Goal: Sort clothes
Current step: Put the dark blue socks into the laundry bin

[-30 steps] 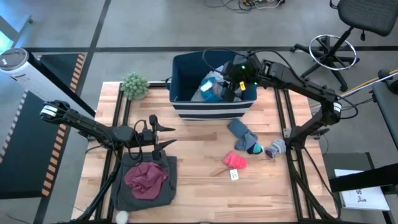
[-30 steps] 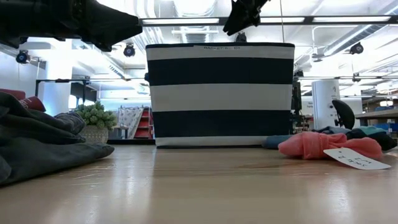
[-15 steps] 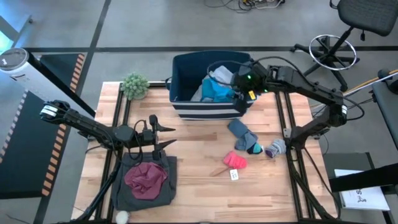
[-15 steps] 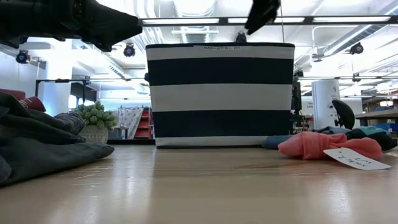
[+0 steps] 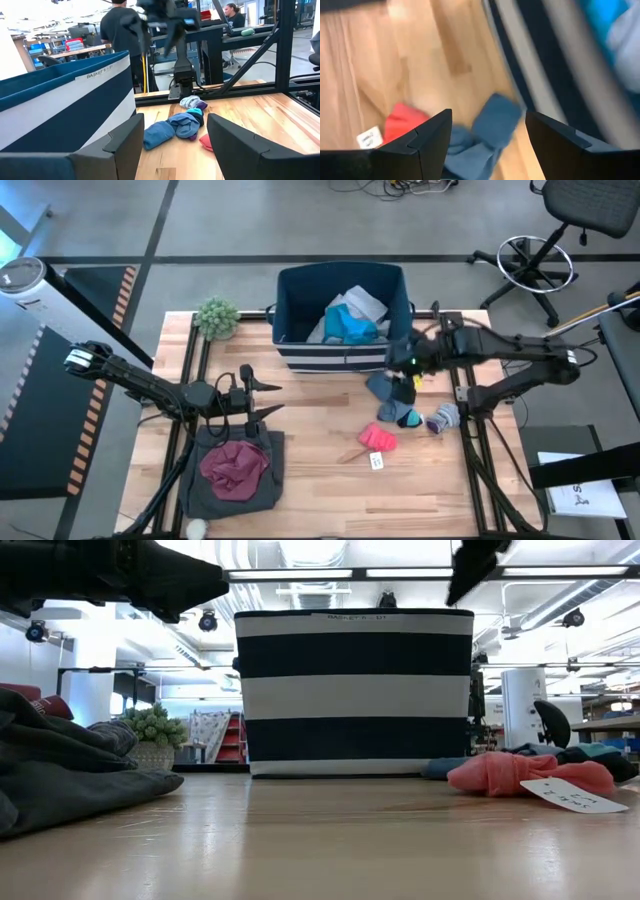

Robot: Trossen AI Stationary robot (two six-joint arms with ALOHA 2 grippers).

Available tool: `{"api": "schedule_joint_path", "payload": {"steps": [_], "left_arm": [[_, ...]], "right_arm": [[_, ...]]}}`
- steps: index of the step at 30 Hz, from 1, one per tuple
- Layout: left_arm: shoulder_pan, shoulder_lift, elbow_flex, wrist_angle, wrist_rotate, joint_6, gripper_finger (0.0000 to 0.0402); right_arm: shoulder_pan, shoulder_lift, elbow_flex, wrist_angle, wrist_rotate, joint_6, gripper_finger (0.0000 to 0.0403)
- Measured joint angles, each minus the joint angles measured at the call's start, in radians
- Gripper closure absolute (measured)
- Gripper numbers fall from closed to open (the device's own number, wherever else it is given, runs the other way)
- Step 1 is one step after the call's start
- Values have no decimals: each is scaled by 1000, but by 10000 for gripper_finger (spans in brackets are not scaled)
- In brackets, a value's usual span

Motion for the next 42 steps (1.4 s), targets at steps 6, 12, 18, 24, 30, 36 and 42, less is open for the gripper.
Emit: {"api": "schedule_joint_path", "payload": {"steps": [6,12,18,24,30,36,42], "left_arm": [[0,0,0,0,0,-3,204],[0,0,0,-2,0,-7,207],[0,0,0,-10,-1,-19,200],[0,0,0,-11,-1,-27,194],[0,0,0,-10,-1,-27,194],[0,0,0,-14,-1,-29,194],[0,0,0,-14,-1,-32,194]], "right_arm": [[56,23,-178,48,1,126,178],[46,68,-366,244,2,223,167],[43,113,-503,408,115,239,141],[17,176,-556,458,173,284,120],[-22,257,-610,571,175,277,131],[-44,323,-626,652,150,279,166],[-41,312,-613,650,113,275,251]]}}
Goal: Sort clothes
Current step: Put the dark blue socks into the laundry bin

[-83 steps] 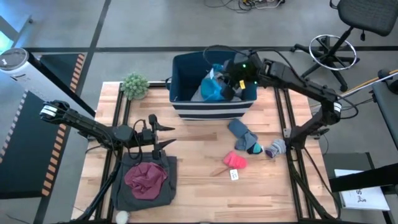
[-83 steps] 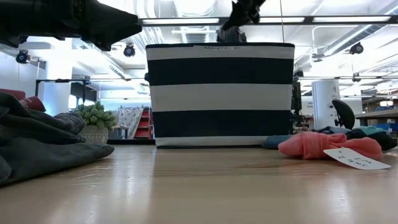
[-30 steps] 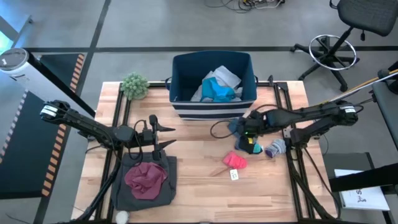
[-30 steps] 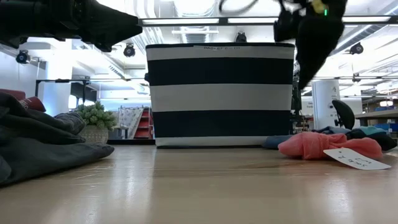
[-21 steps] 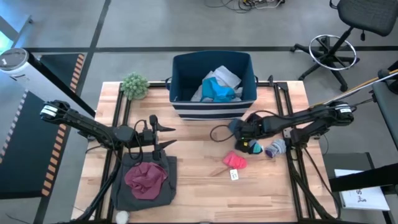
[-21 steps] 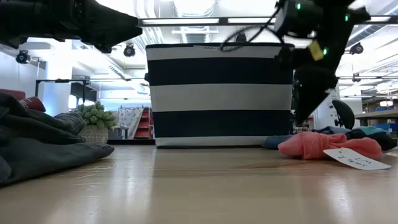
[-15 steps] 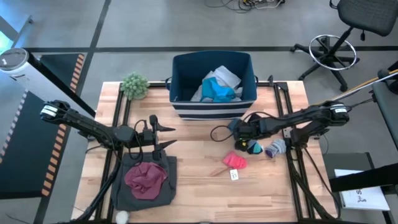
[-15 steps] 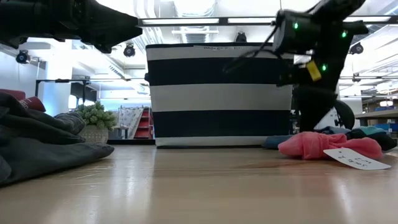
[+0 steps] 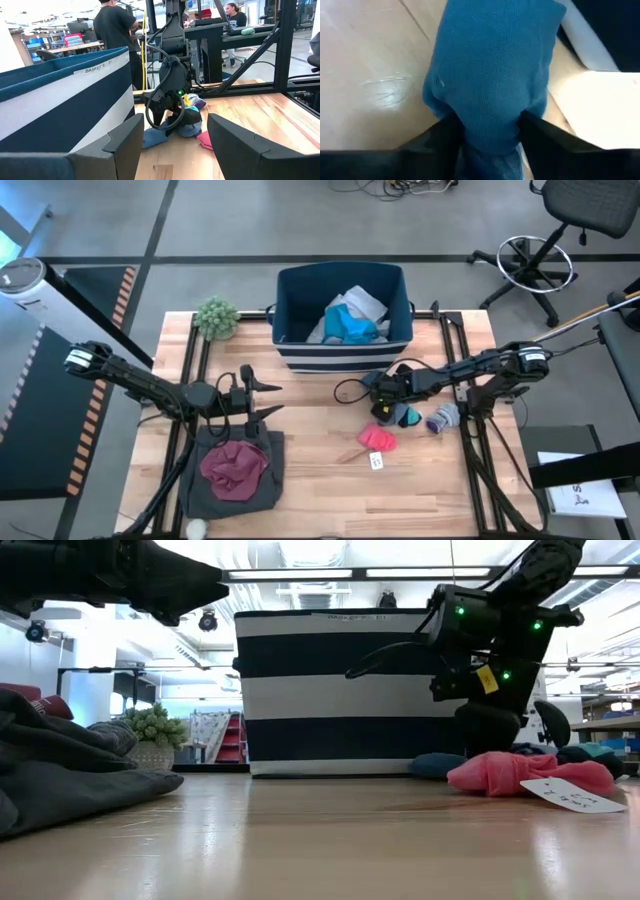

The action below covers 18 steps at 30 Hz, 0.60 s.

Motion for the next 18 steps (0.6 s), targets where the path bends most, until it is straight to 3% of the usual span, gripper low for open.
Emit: {"api": "schedule_joint_path", "payload": {"steps": [5,7,13,18], "left_arm": [[0,0,0,0,0,0,194],[0,0,0,0,0,0,194],[0,0,0,-3,0,-5,194],[0,0,0,-1,0,-5,194]], "right_arm": [[13,-56,0,10,-51,-30,362],[22,-80,0,24,-53,-53,387],[59,-161,1,39,-81,-52,374],[106,-241,1,61,-79,-54,387]]}}
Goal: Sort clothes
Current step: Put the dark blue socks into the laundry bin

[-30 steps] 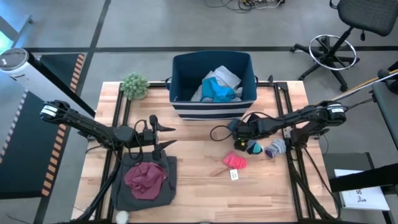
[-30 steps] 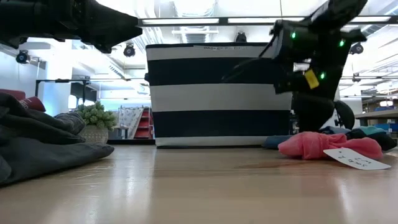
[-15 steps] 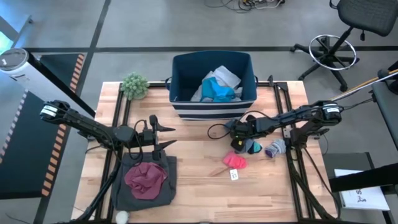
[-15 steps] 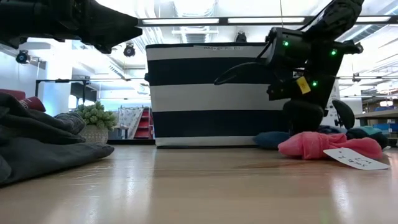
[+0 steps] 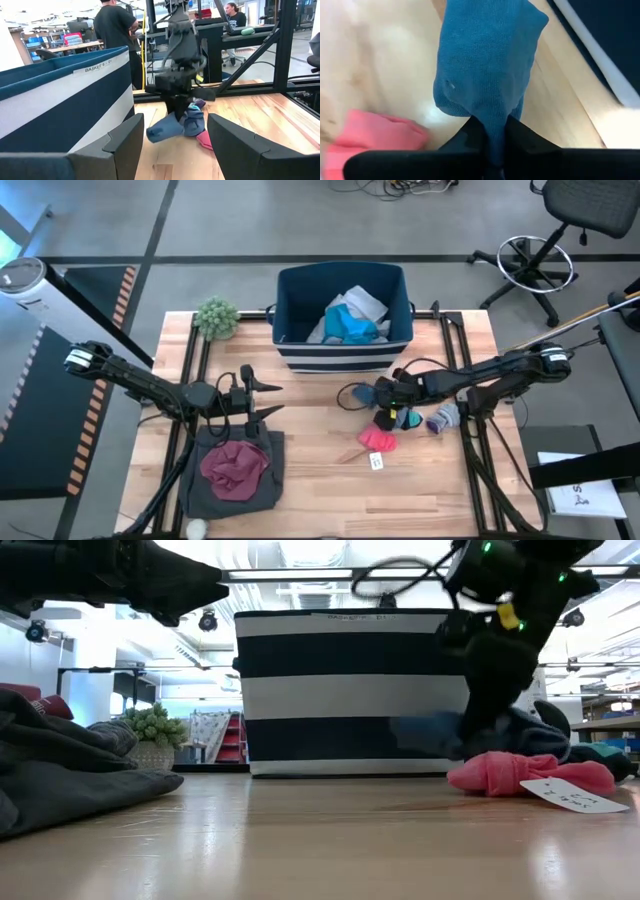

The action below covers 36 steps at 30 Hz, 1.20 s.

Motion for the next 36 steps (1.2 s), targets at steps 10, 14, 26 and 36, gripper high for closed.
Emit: {"api": "schedule_joint_path", "payload": {"steps": [10,14,26,36], "left_arm": [[0,0,0,1,0,1,194],[0,0,0,1,-1,1,194],[0,0,0,0,-1,1,194],[0,0,0,4,-1,3,194]], "right_arm": [[50,-112,2,128,-2,-38,380],[60,-124,3,187,-21,-52,388],[65,-120,78,282,-70,-129,388],[71,-87,297,211,-67,-326,388]]}}
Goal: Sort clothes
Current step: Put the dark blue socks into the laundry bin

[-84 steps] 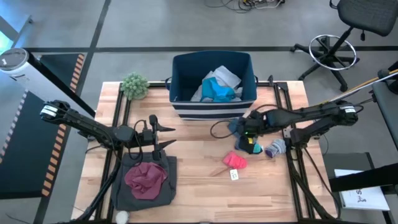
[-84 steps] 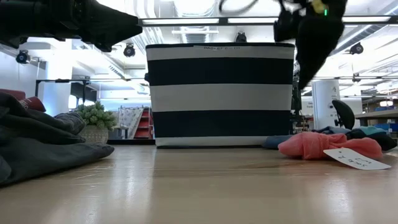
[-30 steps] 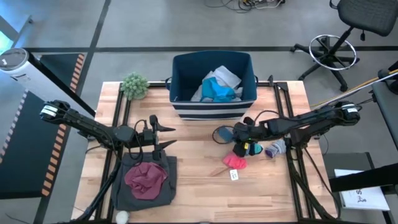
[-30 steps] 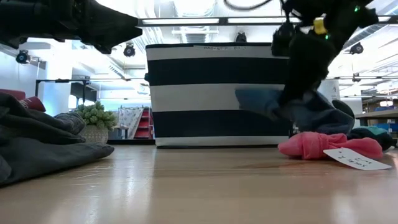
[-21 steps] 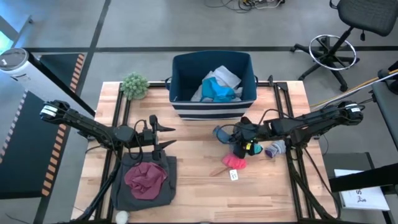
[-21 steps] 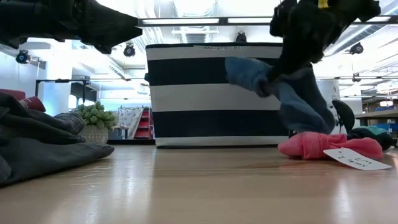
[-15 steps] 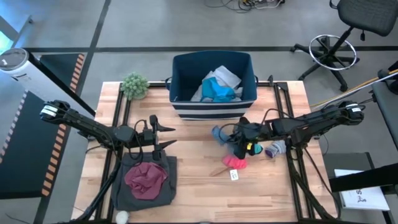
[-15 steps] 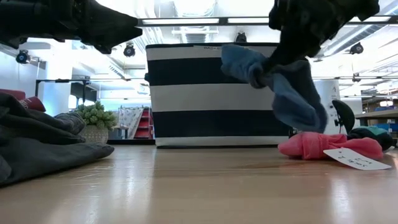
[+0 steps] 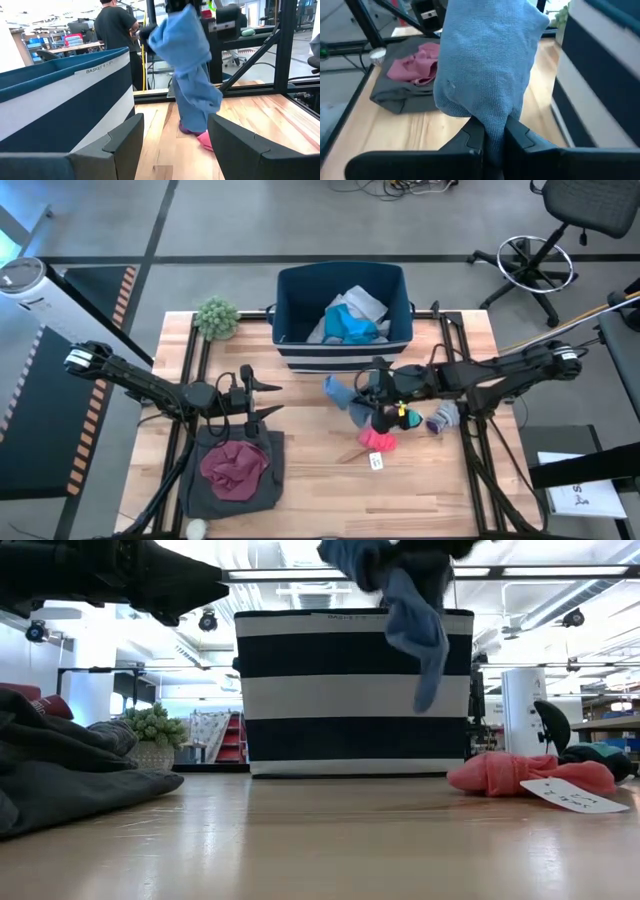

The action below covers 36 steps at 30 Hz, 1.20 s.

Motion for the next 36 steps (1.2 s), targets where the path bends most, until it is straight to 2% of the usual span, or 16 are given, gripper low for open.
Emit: {"api": "schedule_joint_path", "payload": {"steps": [6,11,15,23,31,33,36], "left_arm": [[0,0,0,5,0,0,194],[0,0,0,-6,0,-3,194],[0,0,0,-7,0,-4,194],[0,0,0,-12,0,-6,194],[0,0,0,-12,0,-2,194],[0,0,0,-11,0,-2,194],[0,0,0,-12,0,-1,194]], "right_arm": [[-7,37,204,-80,13,-160,389],[-53,91,387,-199,87,-293,389],[-132,145,517,-283,112,-367,389],[-354,260,743,-282,112,-479,389],[-542,420,925,-366,48,-538,389],[-577,465,962,-436,37,-539,389],[-624,533,998,-564,-50,-542,387]]}}
